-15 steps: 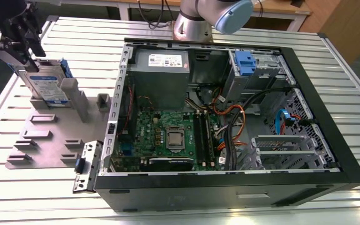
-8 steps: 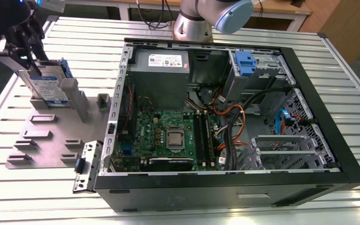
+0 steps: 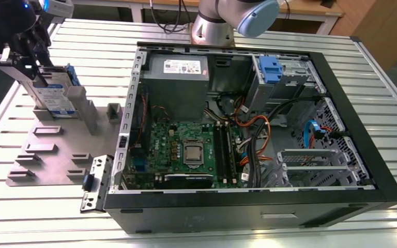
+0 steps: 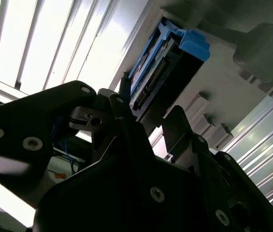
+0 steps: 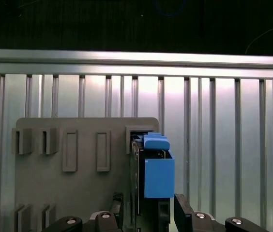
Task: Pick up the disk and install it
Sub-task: 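Pick up the disk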
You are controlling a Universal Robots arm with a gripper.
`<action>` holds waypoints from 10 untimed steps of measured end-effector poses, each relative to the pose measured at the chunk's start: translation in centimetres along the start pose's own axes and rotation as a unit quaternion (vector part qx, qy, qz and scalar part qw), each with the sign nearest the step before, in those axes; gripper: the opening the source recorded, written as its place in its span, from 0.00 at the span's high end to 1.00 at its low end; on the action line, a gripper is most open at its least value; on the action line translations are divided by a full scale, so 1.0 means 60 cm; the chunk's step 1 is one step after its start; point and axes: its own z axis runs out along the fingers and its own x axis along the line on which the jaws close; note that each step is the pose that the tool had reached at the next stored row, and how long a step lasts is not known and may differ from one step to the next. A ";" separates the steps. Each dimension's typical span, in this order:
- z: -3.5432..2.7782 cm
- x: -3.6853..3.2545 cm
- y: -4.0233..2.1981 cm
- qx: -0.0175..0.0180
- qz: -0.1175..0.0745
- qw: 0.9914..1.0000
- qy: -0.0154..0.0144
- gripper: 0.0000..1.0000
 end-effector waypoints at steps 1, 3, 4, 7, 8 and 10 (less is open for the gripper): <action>0.000 0.000 0.000 0.000 0.000 1.000 0.000 0.47; 0.000 0.000 0.000 0.000 0.000 1.000 0.000 0.47; 0.000 0.000 0.000 0.000 0.000 1.000 0.000 0.47; 0.001 0.000 0.000 0.000 0.000 1.000 0.000 0.47; 0.001 0.000 0.000 0.000 0.000 1.000 0.000 0.47; 0.001 0.000 0.000 0.000 0.000 1.000 0.000 0.55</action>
